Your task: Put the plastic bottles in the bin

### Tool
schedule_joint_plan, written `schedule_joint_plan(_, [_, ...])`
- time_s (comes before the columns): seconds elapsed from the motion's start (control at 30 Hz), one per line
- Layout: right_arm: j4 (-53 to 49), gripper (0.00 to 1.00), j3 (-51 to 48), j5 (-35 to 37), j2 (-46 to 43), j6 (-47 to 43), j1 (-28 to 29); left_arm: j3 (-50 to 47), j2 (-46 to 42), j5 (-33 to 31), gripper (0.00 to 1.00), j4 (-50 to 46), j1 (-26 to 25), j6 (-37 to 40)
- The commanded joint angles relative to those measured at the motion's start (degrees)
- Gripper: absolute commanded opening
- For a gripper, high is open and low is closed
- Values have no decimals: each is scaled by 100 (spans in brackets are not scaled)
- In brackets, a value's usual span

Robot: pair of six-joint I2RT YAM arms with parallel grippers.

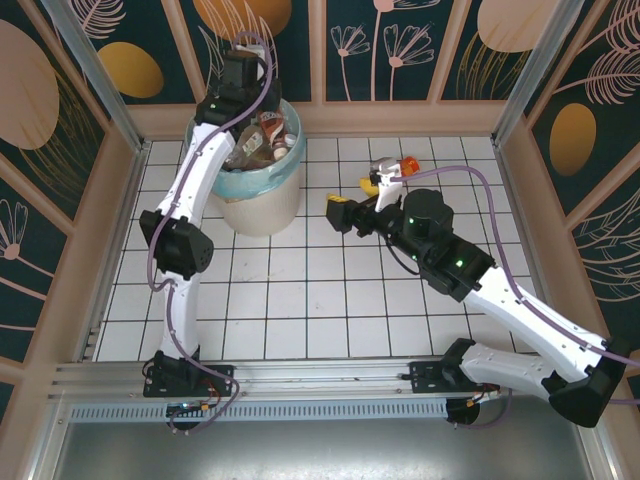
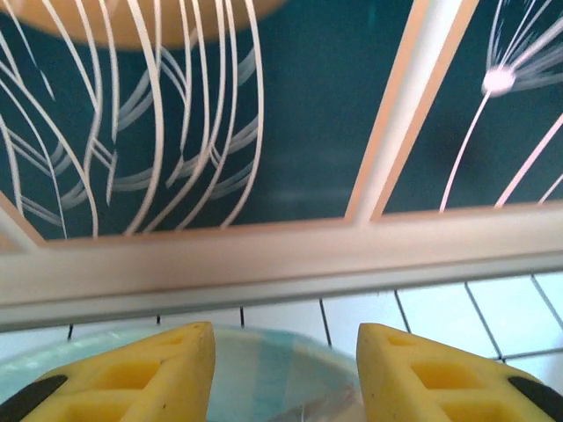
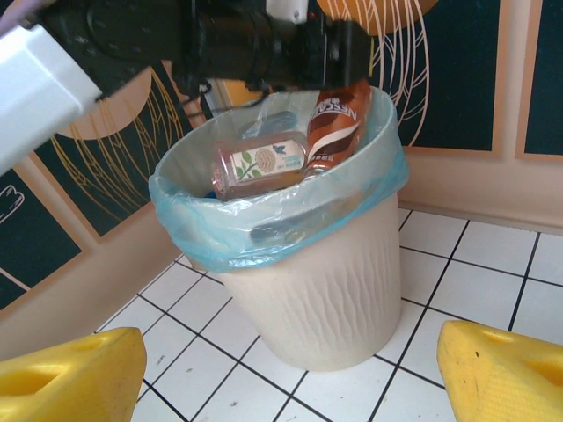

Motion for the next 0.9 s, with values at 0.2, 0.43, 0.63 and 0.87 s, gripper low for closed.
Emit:
schedule_joint_plan(0.2, [301,87,-110,-16,-176,27,35,-1794,-1094,-564,47,-364,91,297])
schedule_joint_plan(0.43, [315,87,105,43,242,17,40,-1917,-1355,-52,61,205,133,-46])
schedule_joint_plan(0.63, [-296,89,648,1124,795,435,-63,-1191,-1387,256,66,445,132,-361])
schedule_joint_plan(0.87, [-774,89,861,585,1287,1228,-875,-3324,-2835,-273,58,1124,129,-358])
